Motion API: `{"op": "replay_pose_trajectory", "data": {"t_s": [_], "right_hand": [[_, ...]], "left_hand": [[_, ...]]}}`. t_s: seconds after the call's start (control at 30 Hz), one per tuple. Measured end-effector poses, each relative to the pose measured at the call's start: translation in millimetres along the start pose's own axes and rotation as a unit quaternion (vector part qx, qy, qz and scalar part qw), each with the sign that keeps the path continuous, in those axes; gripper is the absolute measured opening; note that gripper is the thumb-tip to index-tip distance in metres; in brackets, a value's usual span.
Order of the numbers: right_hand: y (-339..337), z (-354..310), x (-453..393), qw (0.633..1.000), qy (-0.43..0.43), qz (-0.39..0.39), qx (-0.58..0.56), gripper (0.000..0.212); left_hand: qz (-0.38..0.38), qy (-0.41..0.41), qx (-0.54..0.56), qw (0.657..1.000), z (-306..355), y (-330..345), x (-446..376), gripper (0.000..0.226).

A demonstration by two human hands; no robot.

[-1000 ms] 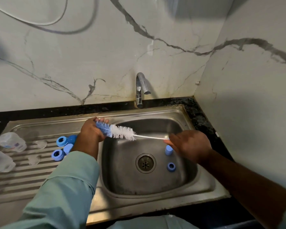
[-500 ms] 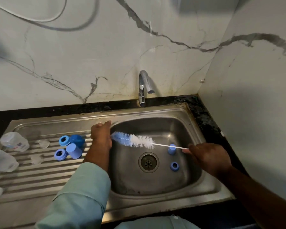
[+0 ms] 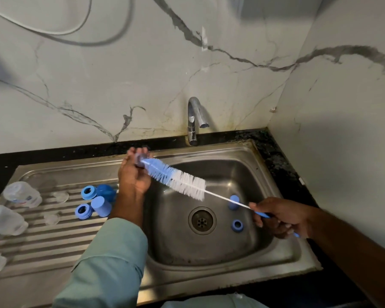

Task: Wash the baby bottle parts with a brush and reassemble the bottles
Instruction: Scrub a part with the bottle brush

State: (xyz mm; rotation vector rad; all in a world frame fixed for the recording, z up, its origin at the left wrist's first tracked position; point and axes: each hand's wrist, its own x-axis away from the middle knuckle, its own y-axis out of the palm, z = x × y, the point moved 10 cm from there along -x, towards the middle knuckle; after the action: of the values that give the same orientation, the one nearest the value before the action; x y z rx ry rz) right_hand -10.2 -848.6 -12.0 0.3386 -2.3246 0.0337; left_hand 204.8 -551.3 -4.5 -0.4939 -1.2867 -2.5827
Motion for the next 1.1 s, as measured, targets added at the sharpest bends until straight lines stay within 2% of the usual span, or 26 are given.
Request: {"op": "replay_pose_trajectory", "data": {"t_s": [0.07,0.13,0.23,0.27,0.37,0.43,0.53,0.57,0.63,0.73,0.83,0.9,1.0,1.1], "right_hand": [[-12.1,0.1,12.1,0.998,-0.016,0.039,0.041,0.041],[-22.4,-4.3,19.5,0.991,-0.068,0.105,0.053,0.045],[-24.6,-17.7,22.5,0.959,-0.172,0.222,0.027,0.070],[-17.3,-27.4,22.6,0.944,-0.210,0.250,0.048,0.066],[28.4,-57.9,17.4,0.884,-0.299,0.295,0.208,0.026],[63.6,-64.1,7.8,0.845,-0.307,0.292,0.326,0.033],[85.9,-45.2,-0.5,0.816,-0.267,0.265,0.440,0.061],[86.2,-41.7,0.1,0.807,-0.257,0.266,0.460,0.066],[91.1,-53.5,2.9,0.797,-0.262,0.273,0.471,0.060],[98.8,-71.9,-1.7,0.806,-0.241,0.273,0.467,0.031],[109.1,-63.2,5.0,0.795,-0.250,0.253,0.491,0.040],[107.8,-58.3,7.2,0.805,-0.230,0.238,0.492,0.047],[100.9,-71.9,-0.4,0.824,-0.230,0.253,0.451,0.028],[118.5,-67.8,6.2,0.803,-0.242,0.234,0.492,0.031]], "left_hand": [[0.028,0.034,0.031,0.999,27.6,-2.5,-6.9,0.016],[0.040,0.054,-0.008,0.998,44.4,-3.3,-11.9,0.013],[0.019,0.032,-0.098,0.995,22.6,6.1,4.1,0.014],[0.007,0.009,-0.113,0.994,4.2,8.9,13.7,0.014],[-0.001,-0.046,-0.132,0.990,-48.6,14.1,46.7,0.016],[0.029,-0.052,-0.099,0.993,-59.5,14.6,57.5,0.025],[0.075,-0.049,-0.078,0.993,-40.5,11.8,54.1,0.061],[0.082,-0.046,-0.084,0.992,-35.1,11.0,53.6,0.064],[0.099,-0.017,-0.120,0.988,-33.9,7.9,61.8,0.051],[0.111,-0.007,-0.136,0.985,-44.0,8.1,70.5,0.037],[0.117,-0.031,-0.066,0.990,-33.3,-0.2,49.4,0.041],[0.117,-0.027,-0.073,0.990,-32.7,-2.6,50.7,0.034],[0.078,-0.036,-0.099,0.991,-53.4,10.5,64.6,0.029],[0.061,-0.043,-0.055,0.996,-32.7,15.2,51.2,0.027]]}}
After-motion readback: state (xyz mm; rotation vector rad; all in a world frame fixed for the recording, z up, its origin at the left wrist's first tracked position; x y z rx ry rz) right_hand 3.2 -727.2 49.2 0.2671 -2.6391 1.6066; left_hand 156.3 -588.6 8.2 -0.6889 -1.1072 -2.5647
